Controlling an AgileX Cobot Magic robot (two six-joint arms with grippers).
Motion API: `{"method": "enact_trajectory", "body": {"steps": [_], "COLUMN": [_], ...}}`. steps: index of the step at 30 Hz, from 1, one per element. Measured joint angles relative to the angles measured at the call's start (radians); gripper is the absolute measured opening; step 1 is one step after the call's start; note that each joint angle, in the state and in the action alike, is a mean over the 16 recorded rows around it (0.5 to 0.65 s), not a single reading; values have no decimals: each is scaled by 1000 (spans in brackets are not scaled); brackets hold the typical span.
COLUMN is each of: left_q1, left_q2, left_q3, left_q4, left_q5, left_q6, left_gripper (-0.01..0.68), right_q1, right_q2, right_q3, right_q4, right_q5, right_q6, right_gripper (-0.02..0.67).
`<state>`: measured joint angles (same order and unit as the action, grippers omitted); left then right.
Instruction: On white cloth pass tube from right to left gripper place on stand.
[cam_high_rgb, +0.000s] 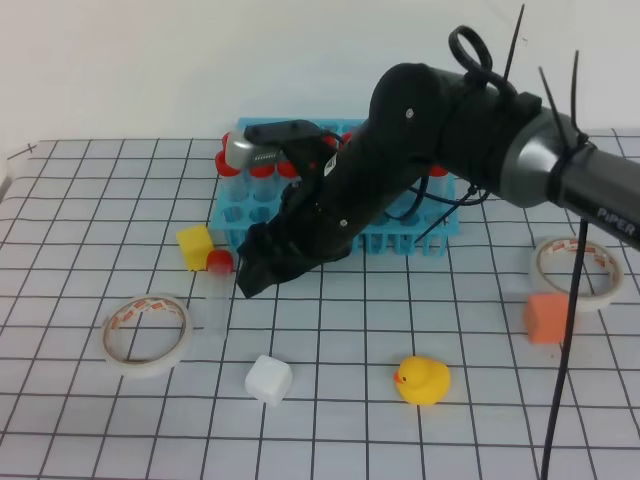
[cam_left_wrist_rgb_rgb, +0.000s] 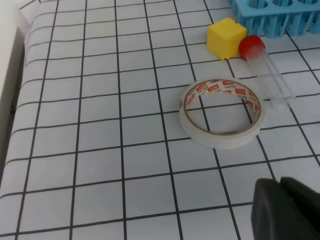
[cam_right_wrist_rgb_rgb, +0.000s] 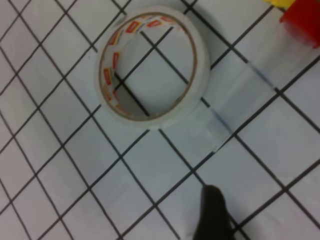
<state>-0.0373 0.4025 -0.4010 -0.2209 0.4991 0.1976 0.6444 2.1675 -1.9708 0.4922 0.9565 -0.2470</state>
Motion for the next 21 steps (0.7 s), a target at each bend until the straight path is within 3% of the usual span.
{"method": "enact_trajectory", "body": {"steps": [21], "left_q1": [0], "left_q2": [0], "left_q3": [0], "left_q4": [-18], "left_q5": [-2], "left_q6": [0], "left_gripper": [-1], "right_q1": [51], "right_q2": [49], "right_q3": [-2], "right_q4": [-10], "right_q5": [-166], "right_q6": [41], "right_gripper": [455]}}
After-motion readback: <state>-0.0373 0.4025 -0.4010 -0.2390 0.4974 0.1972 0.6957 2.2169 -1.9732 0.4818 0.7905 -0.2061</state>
